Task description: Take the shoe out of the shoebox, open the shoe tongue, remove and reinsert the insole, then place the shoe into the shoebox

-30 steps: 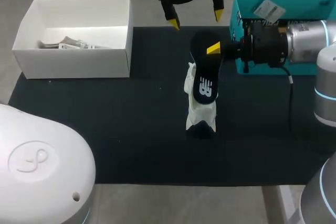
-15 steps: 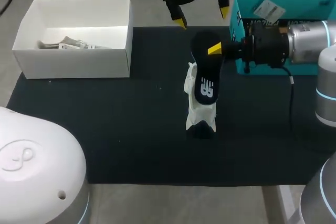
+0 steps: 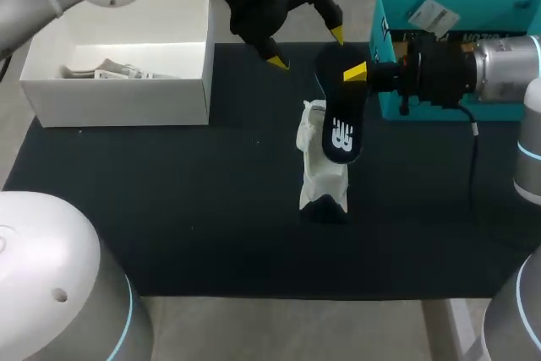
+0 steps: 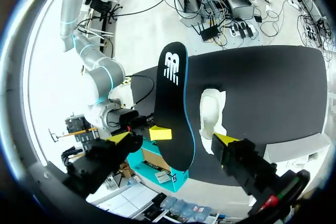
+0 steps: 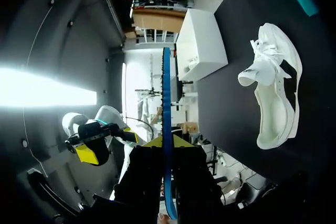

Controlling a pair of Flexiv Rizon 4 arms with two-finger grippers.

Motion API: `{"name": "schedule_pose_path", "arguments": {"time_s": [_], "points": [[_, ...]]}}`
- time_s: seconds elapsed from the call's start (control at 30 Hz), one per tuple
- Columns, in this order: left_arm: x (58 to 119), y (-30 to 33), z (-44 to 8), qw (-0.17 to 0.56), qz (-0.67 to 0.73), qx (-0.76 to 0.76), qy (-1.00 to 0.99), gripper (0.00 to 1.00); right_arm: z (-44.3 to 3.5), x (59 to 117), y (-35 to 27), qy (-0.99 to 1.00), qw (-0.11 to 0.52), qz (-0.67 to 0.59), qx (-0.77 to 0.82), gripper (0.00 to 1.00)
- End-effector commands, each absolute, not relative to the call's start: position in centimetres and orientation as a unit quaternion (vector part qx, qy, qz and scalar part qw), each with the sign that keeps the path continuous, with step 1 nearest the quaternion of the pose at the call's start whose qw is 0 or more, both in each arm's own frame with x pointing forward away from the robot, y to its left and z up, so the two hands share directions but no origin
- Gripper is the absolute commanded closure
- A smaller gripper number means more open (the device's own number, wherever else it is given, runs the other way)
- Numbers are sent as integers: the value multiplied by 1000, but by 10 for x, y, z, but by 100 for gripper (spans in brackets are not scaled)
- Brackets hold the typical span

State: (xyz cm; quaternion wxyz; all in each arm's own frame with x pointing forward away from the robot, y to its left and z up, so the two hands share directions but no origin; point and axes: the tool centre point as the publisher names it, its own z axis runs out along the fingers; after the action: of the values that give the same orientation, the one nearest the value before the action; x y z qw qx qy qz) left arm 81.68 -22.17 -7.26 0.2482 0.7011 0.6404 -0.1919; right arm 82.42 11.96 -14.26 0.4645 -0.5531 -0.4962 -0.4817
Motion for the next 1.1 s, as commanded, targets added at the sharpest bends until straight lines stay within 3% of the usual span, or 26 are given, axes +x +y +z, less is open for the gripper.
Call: {"name": "schedule_pose_path", "arguments": {"time_s": [0.03, 0.47, 0.9, 0.97, 1.07, 1.1], "points": [[812, -199, -87, 363, -273, 662, 596, 0, -143, 822, 117, -493, 466, -486, -551, 100], [820, -212, -98, 493, -349, 606, 517, 0, -130, 822, 117, -477, 482, -507, -532, 100], [817, -243, -111, 545, -388, 531, 521, 0, -114, 821, 121, -458, 499, -533, -508, 100], [817, -245, -112, 551, -390, 522, 520, 12, -115, 820, 121, -457, 499, -531, -510, 100], [818, -246, -113, 552, -390, 521, 521, 22, -116, 820, 121, -455, 499, -530, -514, 100], [818, -246, -113, 552, -389, 522, 521, 30, -116, 821, 121, -455, 499, -530, -514, 100]]}}
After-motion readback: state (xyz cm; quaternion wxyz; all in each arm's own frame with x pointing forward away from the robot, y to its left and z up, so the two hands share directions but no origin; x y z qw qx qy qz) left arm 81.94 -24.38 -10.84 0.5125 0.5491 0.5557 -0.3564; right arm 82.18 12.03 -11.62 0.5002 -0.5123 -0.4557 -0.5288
